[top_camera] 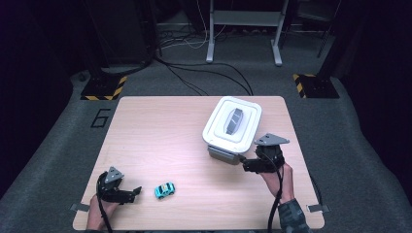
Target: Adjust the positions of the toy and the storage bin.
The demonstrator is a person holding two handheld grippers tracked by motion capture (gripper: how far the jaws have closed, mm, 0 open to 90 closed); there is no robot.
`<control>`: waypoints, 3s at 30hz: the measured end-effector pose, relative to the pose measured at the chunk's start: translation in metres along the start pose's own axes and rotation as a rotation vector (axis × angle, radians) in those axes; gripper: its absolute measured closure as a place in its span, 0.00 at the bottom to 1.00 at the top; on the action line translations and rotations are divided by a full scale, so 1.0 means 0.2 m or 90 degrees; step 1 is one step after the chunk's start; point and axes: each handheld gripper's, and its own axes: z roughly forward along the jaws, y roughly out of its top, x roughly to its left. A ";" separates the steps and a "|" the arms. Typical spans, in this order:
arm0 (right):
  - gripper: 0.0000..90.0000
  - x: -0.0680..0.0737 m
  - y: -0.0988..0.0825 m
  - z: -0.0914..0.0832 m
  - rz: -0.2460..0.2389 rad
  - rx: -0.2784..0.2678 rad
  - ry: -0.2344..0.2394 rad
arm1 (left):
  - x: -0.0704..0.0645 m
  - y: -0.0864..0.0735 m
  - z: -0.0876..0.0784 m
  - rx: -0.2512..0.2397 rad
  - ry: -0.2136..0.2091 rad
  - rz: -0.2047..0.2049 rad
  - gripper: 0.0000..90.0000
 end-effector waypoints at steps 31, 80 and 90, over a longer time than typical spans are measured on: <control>0.15 -0.03 0.24 0.29 -0.014 0.042 0.006 | 0.00 0.00 0.00 0.008 -0.007 0.003 0.00; 0.14 -0.02 0.19 0.31 0.021 0.028 0.007 | 0.00 0.00 0.00 0.006 -0.008 0.002 0.01; 0.14 0.00 0.17 0.31 0.043 0.023 0.008 | 0.00 0.00 0.00 0.006 -0.008 0.002 0.01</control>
